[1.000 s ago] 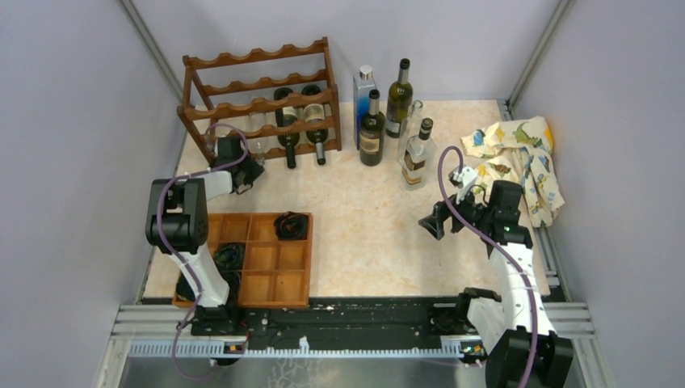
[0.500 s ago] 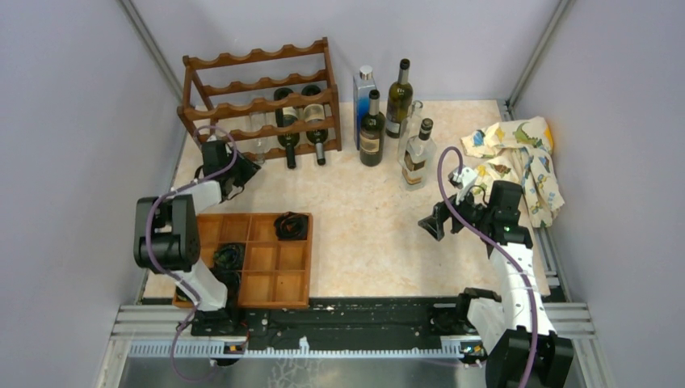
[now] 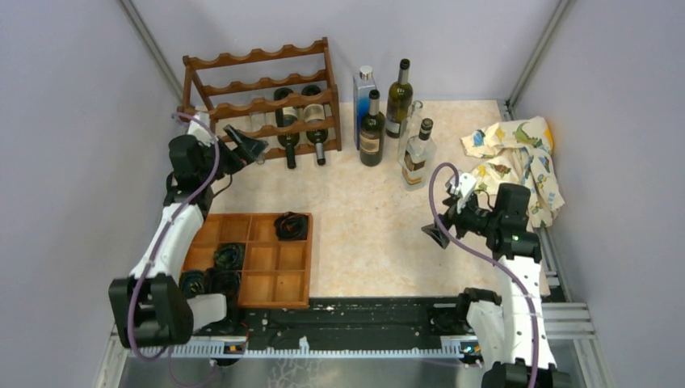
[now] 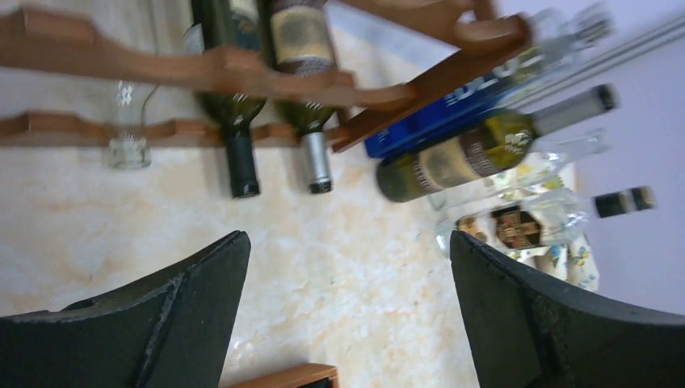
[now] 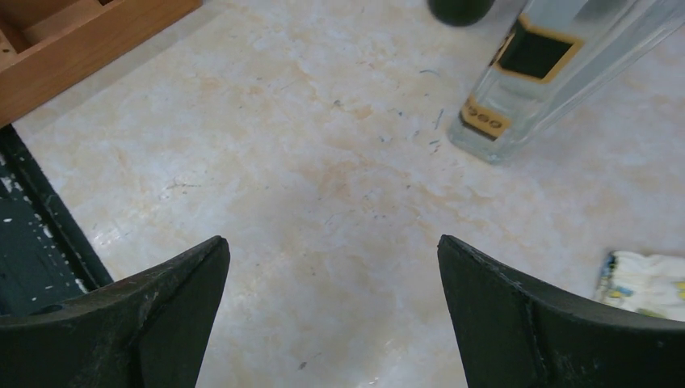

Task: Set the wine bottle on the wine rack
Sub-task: Pick up the wine bottle from the center of the board.

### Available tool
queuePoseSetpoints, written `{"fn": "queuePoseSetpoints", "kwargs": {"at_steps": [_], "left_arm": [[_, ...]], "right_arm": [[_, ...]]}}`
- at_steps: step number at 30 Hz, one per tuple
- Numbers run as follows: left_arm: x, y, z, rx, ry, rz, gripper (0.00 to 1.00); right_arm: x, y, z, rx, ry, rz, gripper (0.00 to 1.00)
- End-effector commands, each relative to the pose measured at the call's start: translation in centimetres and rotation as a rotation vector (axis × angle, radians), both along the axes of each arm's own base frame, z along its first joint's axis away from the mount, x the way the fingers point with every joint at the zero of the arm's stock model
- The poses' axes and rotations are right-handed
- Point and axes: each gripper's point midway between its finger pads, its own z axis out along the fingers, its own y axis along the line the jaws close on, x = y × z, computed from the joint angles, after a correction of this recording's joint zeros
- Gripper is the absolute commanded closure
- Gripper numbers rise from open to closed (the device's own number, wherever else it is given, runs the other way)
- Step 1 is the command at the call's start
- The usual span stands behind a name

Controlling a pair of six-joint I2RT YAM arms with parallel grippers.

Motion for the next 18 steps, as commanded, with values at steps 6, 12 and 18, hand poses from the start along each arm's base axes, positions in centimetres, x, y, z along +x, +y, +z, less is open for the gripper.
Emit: {"fn": "queuePoseSetpoints", "kwargs": {"at_steps": [6, 12, 18], "left_arm": [[-4.3, 0.2, 11.7, -0.114, -0.306, 0.058, 0.01], [-7.2, -3.6, 15.4, -0.15, -0.409, -0.199, 0.01], [-6.7, -2.7, 15.4, -0.002, -0.358, -0.175, 0.03]], "right_arm": [[1.7, -0.4, 10.9, -0.051, -0.334, -0.009, 0.02], [3.3, 0.5, 18.1, 0.113, -0.449, -0.036, 0.03], [7.4, -0.3, 20.1, 0.143, -0.307, -0.071, 0.03]]}}
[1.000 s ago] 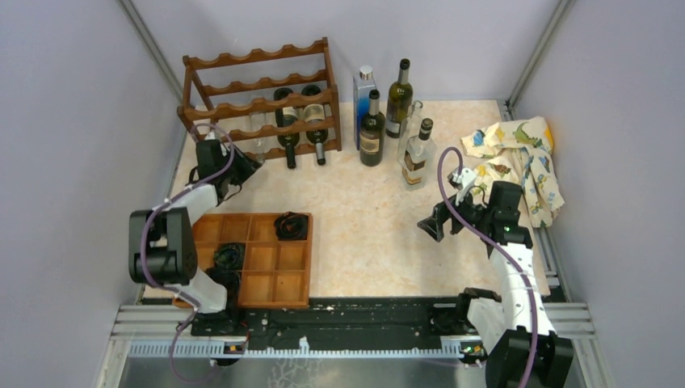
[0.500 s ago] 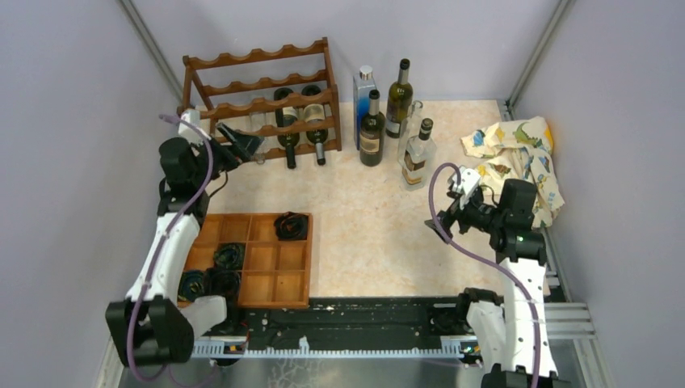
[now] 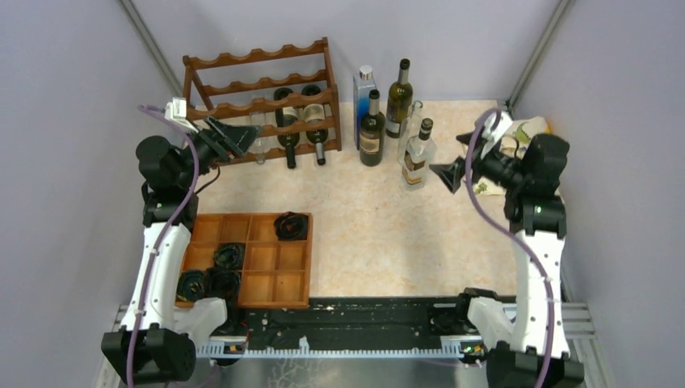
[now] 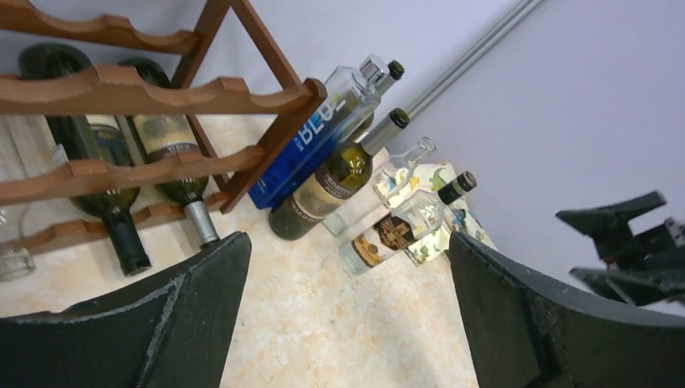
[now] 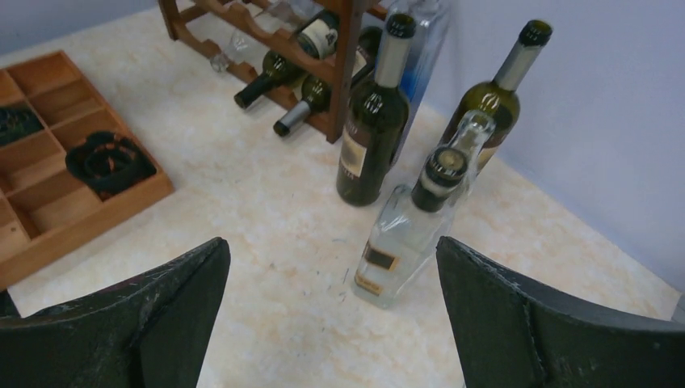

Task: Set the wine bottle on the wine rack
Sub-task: Pick up the wine bottle from the center of the board.

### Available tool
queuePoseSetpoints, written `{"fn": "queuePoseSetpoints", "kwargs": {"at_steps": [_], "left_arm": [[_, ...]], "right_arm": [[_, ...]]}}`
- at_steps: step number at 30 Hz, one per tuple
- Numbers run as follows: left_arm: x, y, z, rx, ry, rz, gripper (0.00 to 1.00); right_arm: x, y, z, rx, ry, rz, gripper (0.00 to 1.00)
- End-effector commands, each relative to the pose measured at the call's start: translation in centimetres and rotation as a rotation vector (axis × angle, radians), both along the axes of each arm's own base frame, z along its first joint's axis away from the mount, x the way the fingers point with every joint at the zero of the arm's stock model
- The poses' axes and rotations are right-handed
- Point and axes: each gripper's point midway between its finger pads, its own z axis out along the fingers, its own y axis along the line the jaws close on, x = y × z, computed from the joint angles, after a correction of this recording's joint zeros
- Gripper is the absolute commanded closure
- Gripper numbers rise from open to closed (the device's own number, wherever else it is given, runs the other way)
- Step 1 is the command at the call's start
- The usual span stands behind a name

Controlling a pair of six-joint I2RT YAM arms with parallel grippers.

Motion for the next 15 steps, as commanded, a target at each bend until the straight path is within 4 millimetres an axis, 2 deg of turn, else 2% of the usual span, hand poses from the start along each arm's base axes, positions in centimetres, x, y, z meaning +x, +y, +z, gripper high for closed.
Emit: {"fn": "queuePoseSetpoints", "kwargs": {"at_steps": [1, 3, 8, 11, 15], "left_arm": [[-0.7, 0.5, 0.8, 0.118, -0.022, 0.016, 0.03], [-0.9, 1.0, -0.5, 0.141, 0.006, 0.047, 0.04], [-2.5, 0.9, -3.1, 0.141, 0.045, 0.048, 0.04], [-3.5, 0.9, -4.5, 0.132, 0.068, 0.048, 0.04], [-4.3, 0.8, -6.1, 0.118, 0.092, 0.054, 0.04]], "right_arm": [[3.5, -0.8, 3.5, 0.032, 0.056, -0.032, 0.02], [5.2, -1.2, 4.0, 0.005, 0.109, -0.06, 0.02], [8.7, -0.8, 3.1, -0.184, 0.189, -0.116, 0.02], [9.9, 0.3, 2.1, -0.22, 0.221, -0.121, 0.02], [10.9, 1.0, -0.5, -0.24, 0.313, -0.166, 0.02]]}}
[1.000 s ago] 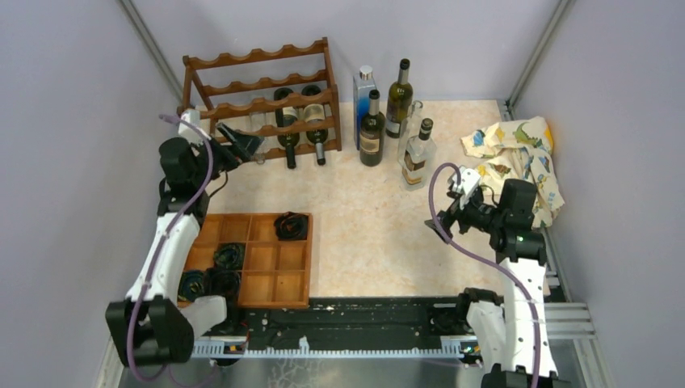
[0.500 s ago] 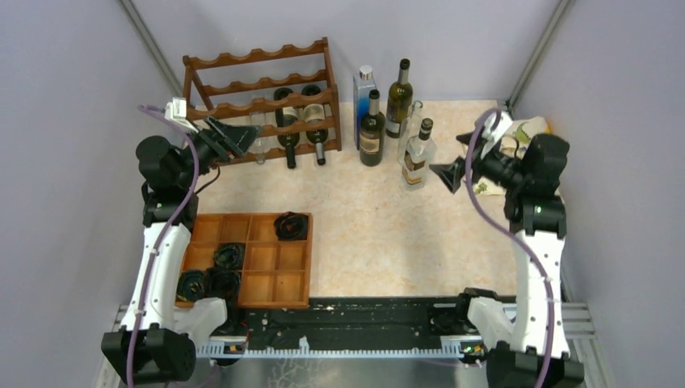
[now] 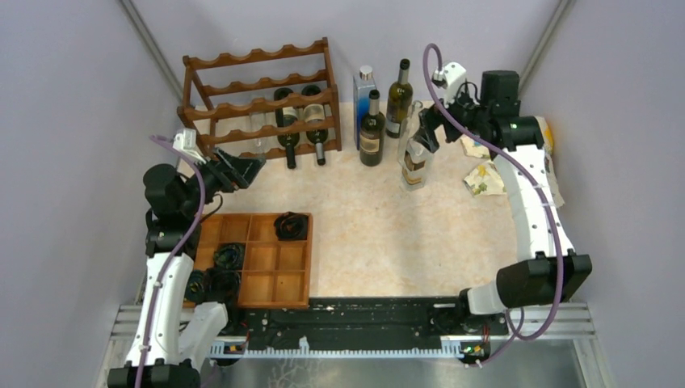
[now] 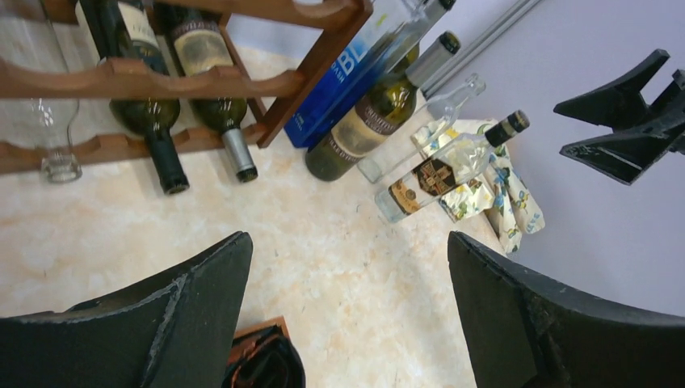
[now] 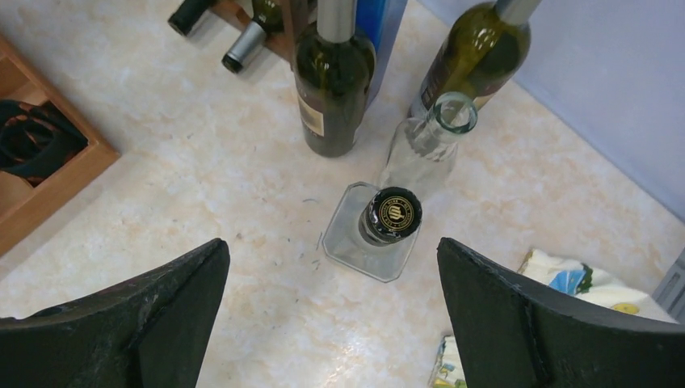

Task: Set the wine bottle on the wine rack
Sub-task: Pick up the wine bottle from the center of the board.

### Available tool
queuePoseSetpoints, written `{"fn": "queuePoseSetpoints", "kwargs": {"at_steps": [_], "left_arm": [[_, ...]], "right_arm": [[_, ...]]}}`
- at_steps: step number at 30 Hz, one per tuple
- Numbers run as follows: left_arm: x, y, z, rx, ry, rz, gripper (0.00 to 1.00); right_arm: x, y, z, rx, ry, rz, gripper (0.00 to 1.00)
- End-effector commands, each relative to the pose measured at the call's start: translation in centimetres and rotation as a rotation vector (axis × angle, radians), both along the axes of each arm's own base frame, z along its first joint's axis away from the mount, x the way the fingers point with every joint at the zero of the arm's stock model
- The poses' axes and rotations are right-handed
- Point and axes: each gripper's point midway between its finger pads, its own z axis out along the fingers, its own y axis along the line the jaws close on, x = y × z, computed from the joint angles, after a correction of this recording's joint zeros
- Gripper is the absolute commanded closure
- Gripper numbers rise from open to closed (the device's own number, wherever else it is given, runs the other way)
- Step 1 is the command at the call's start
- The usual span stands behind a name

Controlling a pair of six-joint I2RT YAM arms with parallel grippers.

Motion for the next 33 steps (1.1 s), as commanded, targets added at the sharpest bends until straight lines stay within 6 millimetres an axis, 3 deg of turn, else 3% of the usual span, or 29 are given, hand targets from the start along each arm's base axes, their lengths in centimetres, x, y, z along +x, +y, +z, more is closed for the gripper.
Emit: {"fn": "queuePoseSetpoints", "kwargs": {"at_steps": [1, 9, 14, 24, 29, 33], "left_arm": [[-0.7, 0.1, -1.7, -0.01, 0.03, 0.015, 0.04], [-2.0, -0.7, -1.0, -0.053, 0.092, -0.028, 0.04], [-3.3, -1.0, -0.5, -0.086, 0.1, -0.028, 0.04], [-4.9, -1.0, -0.7, -0.139, 0.104, -0.007, 0.04], [-5.2, -1.0, -0.7, -0.171, 0.105, -0.003, 0.04], [-5.4, -1.3, -0.6, -0.214, 0.104, -0.014, 0.04]], "right_arm": [[0.6, -0.6, -1.6, -0.08, 0.074, -0.105, 0.02], [3.0, -0.4, -4.5, -0.08, 0.168, -0.19, 0.03], [3.5, 0.4, -5.2, -0.071, 0.177, -0.178, 0.18], [4.6, 0.4, -6.8, -0.098, 0.196, -0.216, 0.38], [4.9, 0.4, -7.8, -0.111, 0.214, -0.217, 0.57], [5.1, 0.3, -8.2, -0.117, 0.213, -0.218, 0.59]]}}
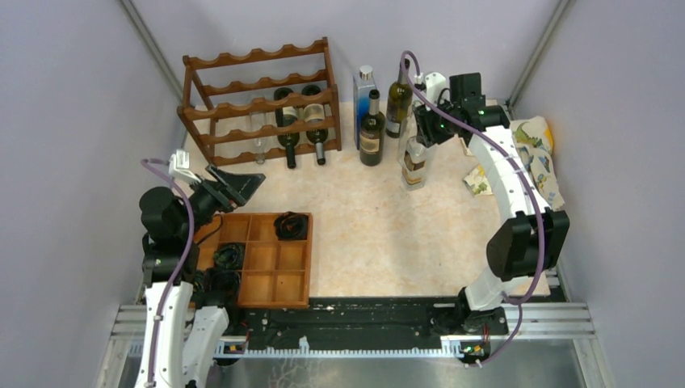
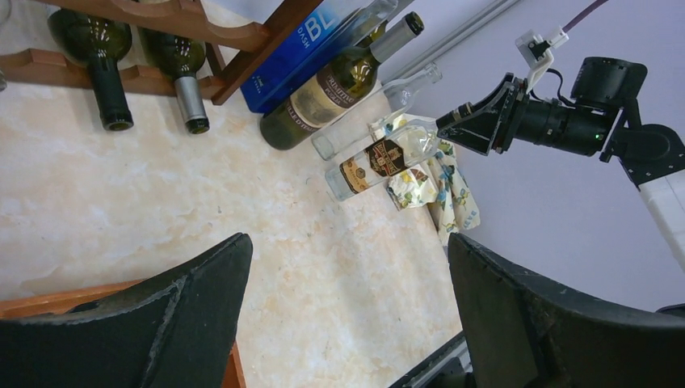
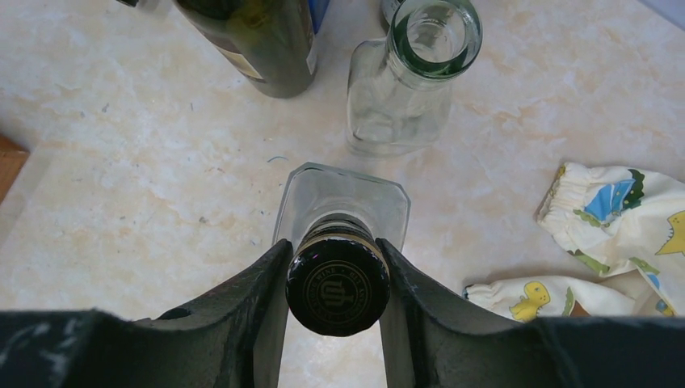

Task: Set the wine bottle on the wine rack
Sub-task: Pick up the wine bottle from the center of the board.

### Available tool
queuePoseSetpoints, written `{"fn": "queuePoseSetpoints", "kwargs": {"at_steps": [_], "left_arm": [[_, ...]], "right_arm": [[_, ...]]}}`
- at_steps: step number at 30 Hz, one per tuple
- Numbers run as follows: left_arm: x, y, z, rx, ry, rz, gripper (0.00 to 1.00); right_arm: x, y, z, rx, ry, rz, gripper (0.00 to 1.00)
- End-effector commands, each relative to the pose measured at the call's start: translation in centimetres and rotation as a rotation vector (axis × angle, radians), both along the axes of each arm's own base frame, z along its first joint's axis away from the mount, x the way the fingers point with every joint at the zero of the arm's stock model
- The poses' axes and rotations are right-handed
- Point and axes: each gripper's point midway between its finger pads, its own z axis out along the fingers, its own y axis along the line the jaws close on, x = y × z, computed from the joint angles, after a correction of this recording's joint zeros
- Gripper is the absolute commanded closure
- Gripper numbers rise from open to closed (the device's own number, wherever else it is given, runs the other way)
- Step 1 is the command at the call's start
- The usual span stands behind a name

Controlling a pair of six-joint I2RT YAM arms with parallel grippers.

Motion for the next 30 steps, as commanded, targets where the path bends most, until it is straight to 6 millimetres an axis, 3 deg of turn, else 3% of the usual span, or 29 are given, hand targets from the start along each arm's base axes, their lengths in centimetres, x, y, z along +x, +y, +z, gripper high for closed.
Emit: {"fn": "queuePoseSetpoints", "kwargs": {"at_steps": [1, 6, 10, 14, 20, 30], "left_arm": [[-0.4, -0.4, 0.3, -0.074, 0.003, -0.01, 0.04], [-0.5, -1.0, -0.4, -0.136, 0.018, -0.043, 0.05], [-0.7, -2.3, -0.8, -0.225, 0.068, -0.129, 0.05], [-1.1, -3.5, -1.5, -0.262, 0.133, -0.233, 0.06], [-0.4, -3.3, -3.1, -0.266, 0.197, -0.207, 0.07], [0.7, -2.2, -5.5, -0.151, 0.283, -0.14, 0.08]], "right_arm": [[1.0, 0.4, 1.2, 0.011, -0.06, 0.0, 0.59], [0.9, 0.6, 1.2, 0.016, -0.083, 0.019, 0.55], [0.6, 1.3, 1.6, 0.041, -0.089, 0.05, 0.88], [-0.9, 2.6, 4.9, 0.094, -0.172, 0.145, 0.99], [-4.9, 5.2, 9.4, 0.043, -0.42, 0.376, 1.0], [-12.0, 12.4, 11.5, -0.019, -0.686, 0.752, 1.0]]}}
